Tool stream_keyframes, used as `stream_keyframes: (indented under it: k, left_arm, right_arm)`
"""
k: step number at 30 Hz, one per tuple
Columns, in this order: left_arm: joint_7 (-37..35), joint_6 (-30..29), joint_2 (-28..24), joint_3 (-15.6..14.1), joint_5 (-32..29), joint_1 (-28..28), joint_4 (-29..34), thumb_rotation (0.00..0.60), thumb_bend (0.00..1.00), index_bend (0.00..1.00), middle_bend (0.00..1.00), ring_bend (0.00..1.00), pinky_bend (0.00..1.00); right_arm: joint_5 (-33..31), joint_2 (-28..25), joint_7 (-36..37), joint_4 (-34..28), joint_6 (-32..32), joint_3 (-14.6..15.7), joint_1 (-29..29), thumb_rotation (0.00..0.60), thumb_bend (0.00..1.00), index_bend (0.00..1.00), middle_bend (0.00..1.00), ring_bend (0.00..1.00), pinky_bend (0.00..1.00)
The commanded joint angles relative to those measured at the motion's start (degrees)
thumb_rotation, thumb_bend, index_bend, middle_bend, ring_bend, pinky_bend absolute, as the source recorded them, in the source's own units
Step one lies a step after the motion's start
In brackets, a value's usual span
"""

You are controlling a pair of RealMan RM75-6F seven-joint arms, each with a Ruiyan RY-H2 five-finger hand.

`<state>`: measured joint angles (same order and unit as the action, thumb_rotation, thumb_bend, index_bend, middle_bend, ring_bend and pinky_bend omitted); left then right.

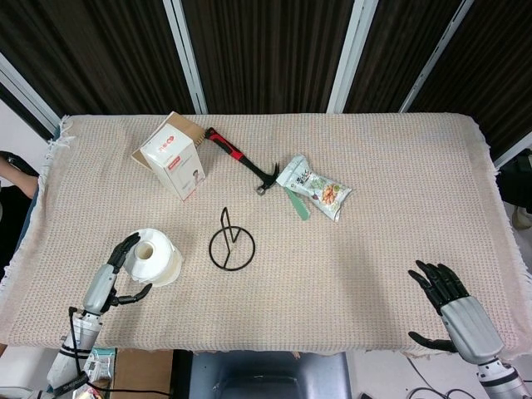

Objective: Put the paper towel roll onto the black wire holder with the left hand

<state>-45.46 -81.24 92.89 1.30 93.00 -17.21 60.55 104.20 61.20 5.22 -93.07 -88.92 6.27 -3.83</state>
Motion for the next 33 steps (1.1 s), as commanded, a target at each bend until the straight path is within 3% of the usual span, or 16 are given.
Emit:
stream_keyframes:
  k: [1,10,12,15,18,25,29,33]
  left_arm:
    - [0.0,1.1,1.0,-0.1,-0.4,-0.7,-0.5,0.600,0.30,0.00,0.00,0.00,0.00]
    - [2.4,4.1,5.8,2.5,-4.6,-2.1,-4.8,0.600,0.29,0.00,0.00,0.00,0.02]
    - [3.7,4.0,7.2,3.2,-5.6,-2.1,-6.4,0.600,0.30,0.00,0.00,0.00,0.09]
    - [5.9,5.6,7.8,3.3,-6.8,-2.1,-7.7,0.600,0.34,0.00,0.00,0.02,0.29]
    - [7.5,6.7,7.6,3.7,-8.2,-2.1,-6.9,0.600,0.44,0.06,0.16,0.21,0.48]
    - [7.4,5.0,7.4,6.0,-10.5,-1.0,-3.0,0.600,0.76,0.43,0.60,0.64,0.87]
    - [7.4,1.2,6.9,7.2,-9.9,-0.4,-1.1,0.600,0.89,0.58,0.74,0.76,0.98]
    - [8.6,-4.2,6.7,8.6,-8.2,-0.2,-0.3,0.600,0.93,0.64,0.81,0.81,1.00]
  right_arm:
    - [-0.1,0.0,0.1,0.0,-0.1,-0.1,0.0,0.600,0.10,0.00,0.00,0.00,0.00]
    - [0.0,-0.3,0.2,-0.1,-0.4,-0.1,0.2,0.600,0.10,0.00,0.00,0.00,0.00]
    - [0.0,-0.3,0.3,-0.1,-0.5,-0.1,0.2,0.600,0.10,0.00,0.00,0.00,0.00]
    - [0.1,-0.5,0.5,-0.1,-0.7,-0.1,0.3,0.600,0.10,0.00,0.00,0.00,0.00]
    - [0.1,-0.5,0.5,-0.1,-0.6,0.0,0.3,0.600,0.10,0.00,0.00,0.00,0.00]
    - [0.5,-0.7,0.6,-0.2,-0.9,0.1,0.4,0.600,0.10,0.00,0.00,0.00,0.00]
    - [0.7,-0.8,0.8,-0.2,-0.9,0.2,0.5,0.600,0.10,0.00,0.00,0.00,0.00]
    - [1.0,-0.9,1.0,-0.2,-1.2,0.3,0.5,0.600,0.10,0.00,0.00,0.00,0.00]
